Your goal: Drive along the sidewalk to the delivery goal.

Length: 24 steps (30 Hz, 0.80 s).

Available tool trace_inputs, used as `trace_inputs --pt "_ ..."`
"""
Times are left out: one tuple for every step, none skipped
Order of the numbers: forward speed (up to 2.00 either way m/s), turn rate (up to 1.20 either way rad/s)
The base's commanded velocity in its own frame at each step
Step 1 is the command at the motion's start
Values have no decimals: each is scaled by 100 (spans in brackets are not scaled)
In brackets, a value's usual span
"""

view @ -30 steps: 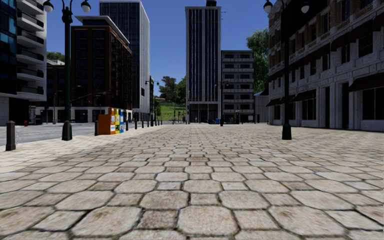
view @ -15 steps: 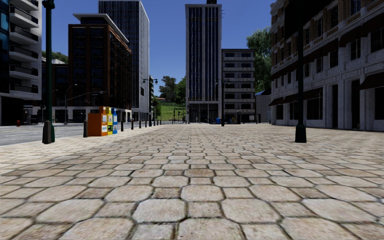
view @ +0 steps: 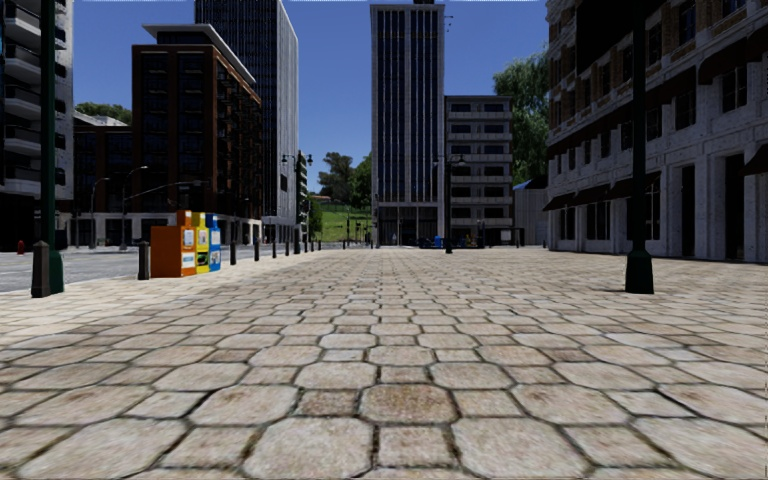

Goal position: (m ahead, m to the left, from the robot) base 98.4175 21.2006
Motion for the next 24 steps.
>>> trace_inputs --pt "200 0" --pt "200 0" --pt "200 0" --pt "200 0" --pt "200 0" --pt "200 0" --pt "200 0" --pt "200 0" --pt "200 0" --pt "200 0" --pt "200 0" --pt "200 0" --pt "200 0" --pt "200 0" --pt "200 0" --pt "200 0" --pt "200 0" --pt "200 0" --pt "200 0" --pt "200 0" --pt "200 0" --pt "200 0" --pt "200 0" --pt "200 0"
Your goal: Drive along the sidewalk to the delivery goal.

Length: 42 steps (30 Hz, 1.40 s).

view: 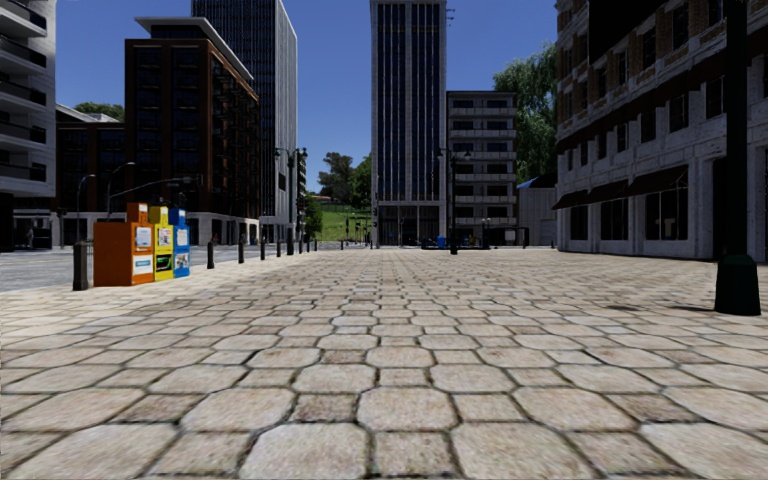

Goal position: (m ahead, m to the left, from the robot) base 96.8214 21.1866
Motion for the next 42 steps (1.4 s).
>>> trace_inputs --pt "200 0" --pt "200 0" --pt "200 0" --pt "200 0" --pt "200 0" --pt "200 0" --pt "200 0" --pt "200 0" --pt "200 0" --pt "200 0" --pt "200 0" --pt "200 0" --pt "200 0" --pt "200 0" --pt "200 0" --pt "200 0" --pt "200 0" --pt "200 0" --pt "200 0" --pt "200 0" --pt "200 0" --pt "200 0" --pt "200 0" --pt "200 0" --pt "200 0" --pt "200 0" --pt "200 0" --pt "200 0" --pt "200 0" --pt "200 0" --pt "200 0" --pt "200 0" --pt "200 0" --pt "200 0" --pt "200 0" --pt "200 0" --pt "200 0" --pt "200 0" --pt "200 0" --pt "200 0" --pt "200 0" --pt "200 0"
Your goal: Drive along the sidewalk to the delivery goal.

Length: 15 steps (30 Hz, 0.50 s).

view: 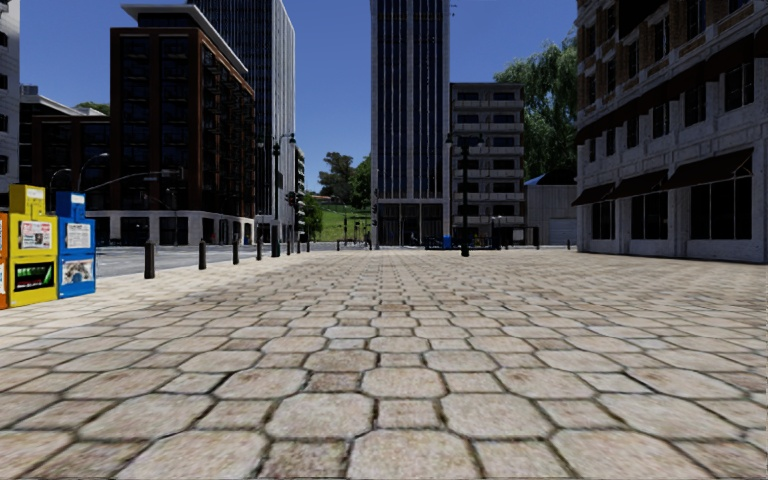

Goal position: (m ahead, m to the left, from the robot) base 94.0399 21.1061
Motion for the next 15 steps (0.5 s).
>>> trace_inputs --pt "200 0" --pt "200 0" --pt "200 0" --pt "200 0" --pt "200 0" --pt "200 0" --pt "200 0" --pt "200 0" --pt "200 0" --pt "200 0" --pt "200 0" --pt "200 0" --pt "200 0" --pt "200 0" --pt "200 0"
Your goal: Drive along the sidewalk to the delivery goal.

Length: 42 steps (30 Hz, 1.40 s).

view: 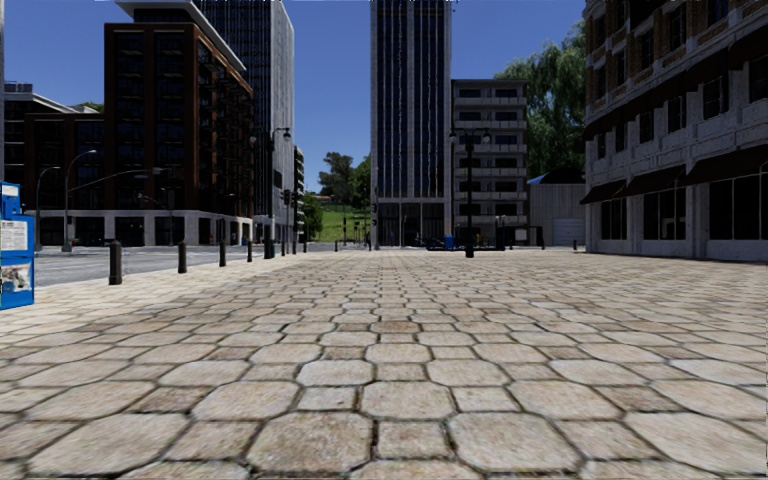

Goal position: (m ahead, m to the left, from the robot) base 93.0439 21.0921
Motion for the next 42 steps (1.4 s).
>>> trace_inputs --pt "200 0" --pt "200 0" --pt "200 0" --pt "200 0" --pt "200 0" --pt "200 0" --pt "200 0" --pt "200 0" --pt "200 0" --pt "200 0" --pt "200 0" --pt "200 0" --pt "200 0" --pt "200 0" --pt "200 0" --pt "200 0" --pt "200 0" --pt "200 0" --pt "200 0" --pt "200 0" --pt "200 0" --pt "200 0" --pt "200 0" --pt "200 0" --pt "200 0" --pt "200 0" --pt "200 0" --pt "200 0" --pt "200 0" --pt "200 0" --pt "200 0" --pt "200 0" --pt "200 0" --pt "200 0" --pt "200 0" --pt "200 0" --pt "200 0" --pt "200 0" --pt "200 0" --pt "200 0" --pt "200 0" --pt "200 0"
